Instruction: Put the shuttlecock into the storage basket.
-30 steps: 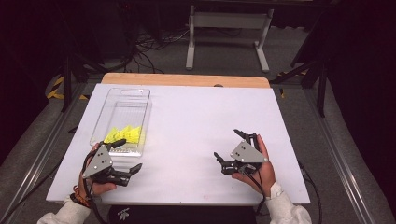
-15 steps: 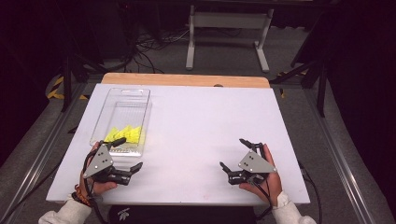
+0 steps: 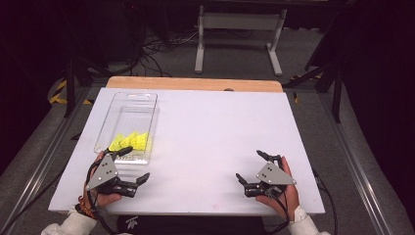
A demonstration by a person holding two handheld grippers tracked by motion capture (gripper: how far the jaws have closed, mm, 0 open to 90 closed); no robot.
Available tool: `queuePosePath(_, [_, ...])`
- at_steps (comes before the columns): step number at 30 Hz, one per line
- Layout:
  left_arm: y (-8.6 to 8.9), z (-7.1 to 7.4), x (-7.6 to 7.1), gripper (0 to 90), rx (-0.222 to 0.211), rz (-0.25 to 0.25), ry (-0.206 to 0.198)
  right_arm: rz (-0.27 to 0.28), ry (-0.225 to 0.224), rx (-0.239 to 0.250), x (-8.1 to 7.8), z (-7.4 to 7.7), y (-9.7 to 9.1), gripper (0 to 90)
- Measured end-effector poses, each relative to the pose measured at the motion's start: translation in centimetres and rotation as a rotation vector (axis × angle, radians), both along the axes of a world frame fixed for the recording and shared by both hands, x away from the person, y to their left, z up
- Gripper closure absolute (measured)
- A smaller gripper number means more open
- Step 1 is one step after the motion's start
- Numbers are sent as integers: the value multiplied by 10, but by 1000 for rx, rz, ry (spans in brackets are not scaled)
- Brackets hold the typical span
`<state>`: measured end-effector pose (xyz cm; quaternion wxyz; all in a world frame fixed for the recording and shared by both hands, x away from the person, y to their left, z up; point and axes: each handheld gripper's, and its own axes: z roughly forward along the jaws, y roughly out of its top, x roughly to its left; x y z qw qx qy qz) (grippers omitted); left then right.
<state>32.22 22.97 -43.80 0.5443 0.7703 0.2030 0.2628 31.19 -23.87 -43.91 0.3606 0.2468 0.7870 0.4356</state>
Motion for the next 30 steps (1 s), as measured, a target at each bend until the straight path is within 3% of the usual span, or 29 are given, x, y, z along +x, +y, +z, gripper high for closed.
queuePosePath(5, [2, -3, -2, 30, -9, 9, 18, -35, 4, 14, 5, -5, -6, 48])
queuePosePath(9, [2, -4, -2, 30, -14, 15, 21, -23, 12, 23, 6, -7, -7, 48])
queuePosePath(17, [3, -4, -2, 30, -16, 22, 24, -36, -31, 28, 3, -3, -7, 45])
queuePosePath(30, [2, -4, 0, 31, -7, 9, 19, -24, -22, 47, -1, -2, -4, 45])
